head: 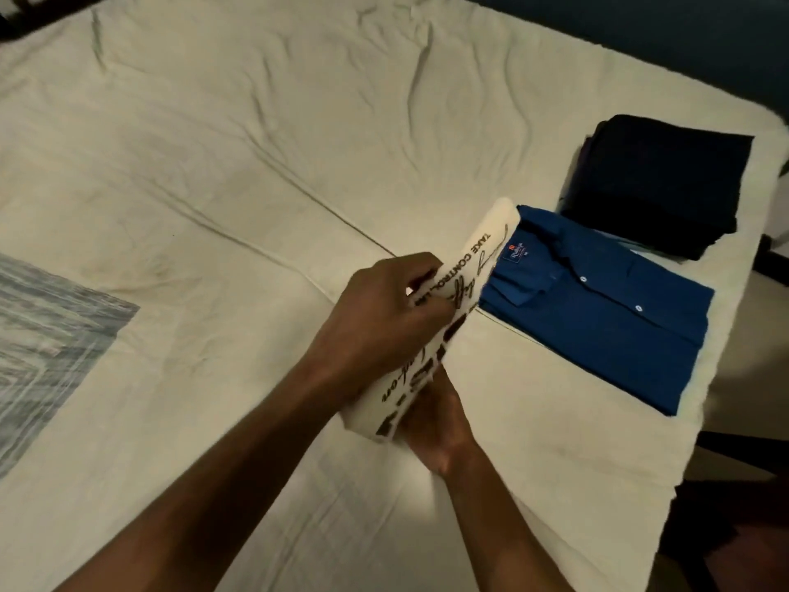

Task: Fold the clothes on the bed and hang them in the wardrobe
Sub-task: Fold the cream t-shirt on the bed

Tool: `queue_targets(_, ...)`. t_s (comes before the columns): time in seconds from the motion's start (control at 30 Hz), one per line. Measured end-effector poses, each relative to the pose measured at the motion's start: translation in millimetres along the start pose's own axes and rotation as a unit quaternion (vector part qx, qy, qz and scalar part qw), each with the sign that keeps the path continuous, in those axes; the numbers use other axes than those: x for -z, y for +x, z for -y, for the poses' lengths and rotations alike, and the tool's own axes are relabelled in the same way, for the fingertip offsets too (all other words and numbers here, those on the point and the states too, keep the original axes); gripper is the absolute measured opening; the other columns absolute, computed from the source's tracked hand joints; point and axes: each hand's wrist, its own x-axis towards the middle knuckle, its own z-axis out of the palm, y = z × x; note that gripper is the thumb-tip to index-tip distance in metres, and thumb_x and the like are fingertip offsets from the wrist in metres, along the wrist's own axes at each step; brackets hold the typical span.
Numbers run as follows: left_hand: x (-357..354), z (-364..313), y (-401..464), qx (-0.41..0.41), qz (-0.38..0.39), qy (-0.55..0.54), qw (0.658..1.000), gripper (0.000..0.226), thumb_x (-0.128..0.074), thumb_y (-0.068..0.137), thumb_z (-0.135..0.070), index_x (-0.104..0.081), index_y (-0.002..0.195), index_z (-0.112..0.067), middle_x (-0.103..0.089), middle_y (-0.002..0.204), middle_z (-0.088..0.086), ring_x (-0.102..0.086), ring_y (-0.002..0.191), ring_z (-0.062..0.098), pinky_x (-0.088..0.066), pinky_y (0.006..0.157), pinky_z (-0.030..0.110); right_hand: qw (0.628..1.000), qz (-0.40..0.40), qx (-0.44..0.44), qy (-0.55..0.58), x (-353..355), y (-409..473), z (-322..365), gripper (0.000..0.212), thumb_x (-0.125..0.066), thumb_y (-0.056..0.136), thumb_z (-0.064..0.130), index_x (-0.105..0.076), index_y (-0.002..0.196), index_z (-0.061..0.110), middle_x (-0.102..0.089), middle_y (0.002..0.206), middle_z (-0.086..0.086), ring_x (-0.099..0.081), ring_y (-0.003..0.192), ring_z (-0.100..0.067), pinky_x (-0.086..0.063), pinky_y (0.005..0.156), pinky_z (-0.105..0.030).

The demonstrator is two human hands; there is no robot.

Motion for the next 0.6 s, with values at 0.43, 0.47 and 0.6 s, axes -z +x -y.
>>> queue_targets(0.43,17,1,55,0.161,0.100,-0.370,0.910,0.041,-0.051,0.078,-0.007,-0.064,0.117,-0.009,-0.068,0.100,0.020,-0.067,0.081,0.032,-0.058,0.073,0.039,0.987,0.010,0.078,0.141,106,-30,46,0.072,-0.091,0.057,0.031,-0.070,0.124,0.015,-0.068,0.123,-0.016,-0.063,0.112,-0.034,-0.043,0.105,-0.054)
queue_targets(0.47,13,22,65,0.182,0.095,-0.362,0.909,0.038,-0.048,0.082,-0.005,-0.064,0.116,-0.010,-0.068,0.100,0.020,-0.067,0.081,0.032,-0.058,0.075,0.041,0.988,0.005,0.082,0.131,120,-32,54,0.059,-0.082,0.071,0.027,-0.068,0.126,0.013,-0.068,0.122,-0.016,-0.065,0.110,-0.033,-0.047,0.101,-0.052)
queue_targets(0.6,-19,112,88,0.320,0.060,-0.257,0.910,0.024,-0.048,0.086,-0.005,-0.064,0.104,-0.007,-0.067,0.096,0.026,-0.069,0.070,0.032,-0.058,0.070,0.043,0.994,-0.074,0.082,0.004,154,-38,66,0.054,-0.078,0.077,0.024,-0.064,0.128,0.011,-0.070,0.120,-0.014,-0.067,0.110,-0.030,-0.049,0.100,-0.049)
